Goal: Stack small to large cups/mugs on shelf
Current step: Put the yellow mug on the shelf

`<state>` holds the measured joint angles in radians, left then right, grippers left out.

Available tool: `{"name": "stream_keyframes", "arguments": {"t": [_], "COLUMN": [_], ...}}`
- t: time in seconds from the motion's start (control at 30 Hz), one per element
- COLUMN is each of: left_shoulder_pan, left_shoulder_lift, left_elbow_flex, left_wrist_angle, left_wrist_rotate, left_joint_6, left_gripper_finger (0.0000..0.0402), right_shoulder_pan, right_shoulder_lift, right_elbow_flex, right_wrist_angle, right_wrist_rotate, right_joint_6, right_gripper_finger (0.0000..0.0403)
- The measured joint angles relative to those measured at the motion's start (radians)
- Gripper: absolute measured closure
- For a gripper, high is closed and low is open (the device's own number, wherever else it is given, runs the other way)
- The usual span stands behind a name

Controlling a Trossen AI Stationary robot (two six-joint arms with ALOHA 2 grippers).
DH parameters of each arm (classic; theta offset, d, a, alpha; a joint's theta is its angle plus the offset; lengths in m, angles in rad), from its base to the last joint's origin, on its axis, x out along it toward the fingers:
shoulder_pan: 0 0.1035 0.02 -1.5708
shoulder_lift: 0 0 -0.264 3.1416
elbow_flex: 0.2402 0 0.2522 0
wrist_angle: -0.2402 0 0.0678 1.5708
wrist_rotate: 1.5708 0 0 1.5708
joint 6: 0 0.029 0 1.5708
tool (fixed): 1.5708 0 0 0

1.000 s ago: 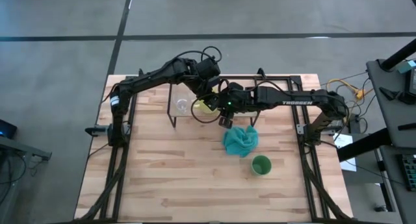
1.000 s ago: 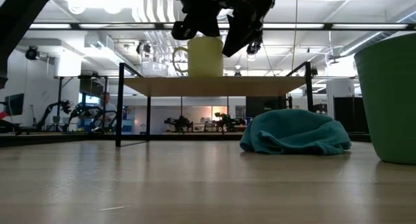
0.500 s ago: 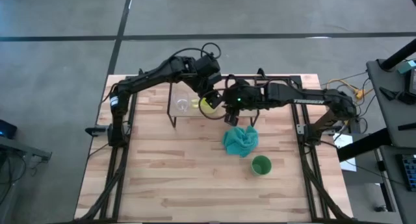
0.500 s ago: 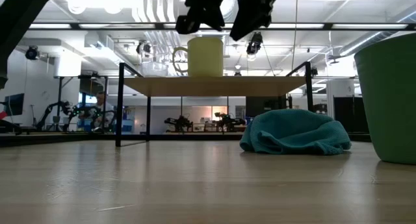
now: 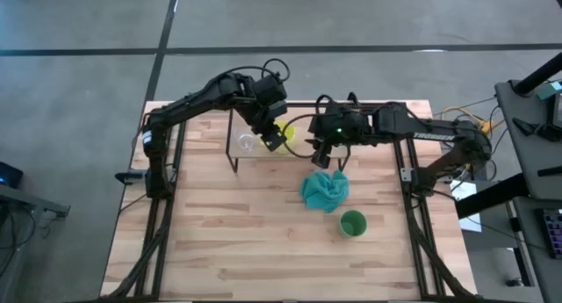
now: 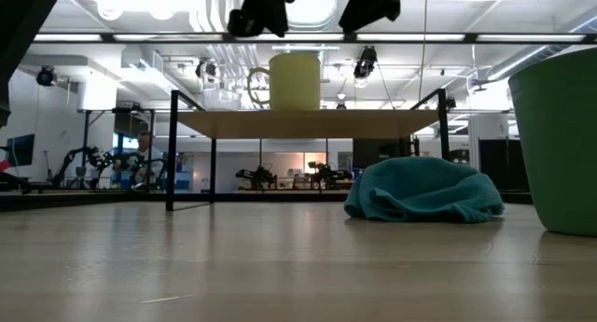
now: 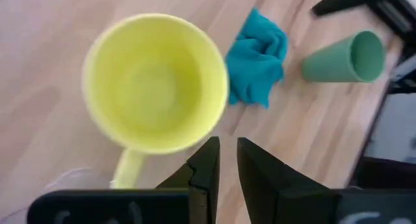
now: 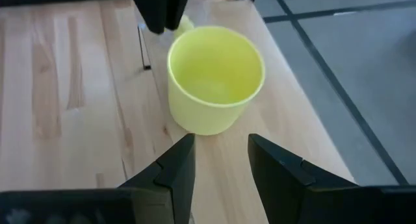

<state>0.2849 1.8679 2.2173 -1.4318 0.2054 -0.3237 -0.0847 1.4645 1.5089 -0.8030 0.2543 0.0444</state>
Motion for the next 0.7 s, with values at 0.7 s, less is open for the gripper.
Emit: {"name": "stream_keyframes", "arguments": {"t": [0.7], "left_shoulder_pan": [-0.004], "left_shoulder_lift": [-0.032], "left_elbow_flex": [-0.083], "left_wrist_angle": [-0.072], "left_wrist_rotate": [-0.111], "left_joint_6": [0.158], "left_gripper_finger": [0.0362], "right_shoulder_pan": [0.017], "right_shoulder_lift": [-0.058], "right_elbow_flex": [0.000], "right_wrist_angle": [-0.009], "right_wrist_rotate": [-0.001], "right_joint_6": [0.018], "right_gripper_finger": [0.0266]}}
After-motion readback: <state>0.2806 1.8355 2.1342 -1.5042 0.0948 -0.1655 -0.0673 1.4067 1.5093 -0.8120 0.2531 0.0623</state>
